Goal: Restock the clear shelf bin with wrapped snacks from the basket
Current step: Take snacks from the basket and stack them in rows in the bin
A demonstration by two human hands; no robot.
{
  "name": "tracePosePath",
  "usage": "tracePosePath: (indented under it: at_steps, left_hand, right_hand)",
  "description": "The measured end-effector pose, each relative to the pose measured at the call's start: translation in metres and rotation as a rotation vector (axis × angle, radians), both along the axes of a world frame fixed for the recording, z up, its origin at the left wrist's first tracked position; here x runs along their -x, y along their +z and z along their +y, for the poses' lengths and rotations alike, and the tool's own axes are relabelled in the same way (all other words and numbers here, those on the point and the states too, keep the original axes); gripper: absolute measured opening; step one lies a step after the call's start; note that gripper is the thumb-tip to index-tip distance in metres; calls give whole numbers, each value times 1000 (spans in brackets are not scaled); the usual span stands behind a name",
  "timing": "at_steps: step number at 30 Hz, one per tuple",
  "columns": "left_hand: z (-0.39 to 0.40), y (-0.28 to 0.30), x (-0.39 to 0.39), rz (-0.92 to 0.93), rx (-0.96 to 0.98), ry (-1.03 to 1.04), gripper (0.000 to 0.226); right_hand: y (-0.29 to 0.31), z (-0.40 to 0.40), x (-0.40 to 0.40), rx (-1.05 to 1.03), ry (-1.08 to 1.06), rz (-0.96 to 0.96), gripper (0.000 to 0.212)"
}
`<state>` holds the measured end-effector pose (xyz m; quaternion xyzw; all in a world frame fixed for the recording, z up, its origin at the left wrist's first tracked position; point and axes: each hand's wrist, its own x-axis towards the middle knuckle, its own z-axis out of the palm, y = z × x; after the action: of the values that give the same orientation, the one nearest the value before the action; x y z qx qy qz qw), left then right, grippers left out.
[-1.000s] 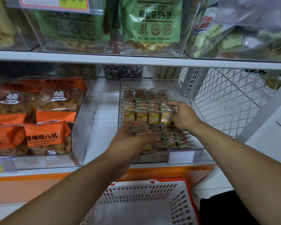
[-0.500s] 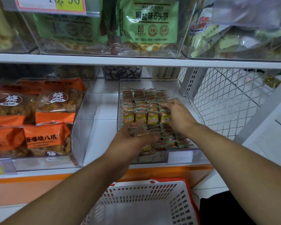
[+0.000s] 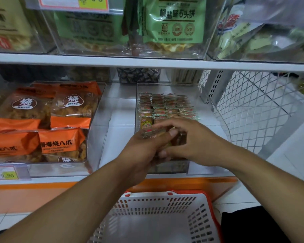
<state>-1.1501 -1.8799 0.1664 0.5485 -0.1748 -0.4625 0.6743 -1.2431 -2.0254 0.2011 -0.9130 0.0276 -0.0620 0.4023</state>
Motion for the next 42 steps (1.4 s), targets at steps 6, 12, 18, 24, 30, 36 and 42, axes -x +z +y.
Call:
tracePosePath:
  at_steps: [6,12,18,24,30,36,42]
  left_hand:
    - [0,4,-9,265,135,39,34]
    - [-7,-7,4,220,10,136,29]
    - [-14,-15,9,173,-24,159,32]
    - [-9,-17,6,146,11,149,30]
    - [-4,-15,2,23,-7,136,19]
    - [0,-14,1,-106,-40,202,37]
    - [5,-11,-1,-163,-12,187,38]
  right_hand:
    - [1,-5,3,-278,-163,-19,43]
    - [-12,-59,-2,-221,-492,0,39]
    - [-47,-70,-24,29,-485,76,34]
    - [-67,-59,-44,283,-463,-76,34]
    - [-76,-57,-48,318,-454,-49,38]
    - [-78,-54,-45,252,-469,-49,36]
    - [-42,-41,-33,69,-516,-58,10]
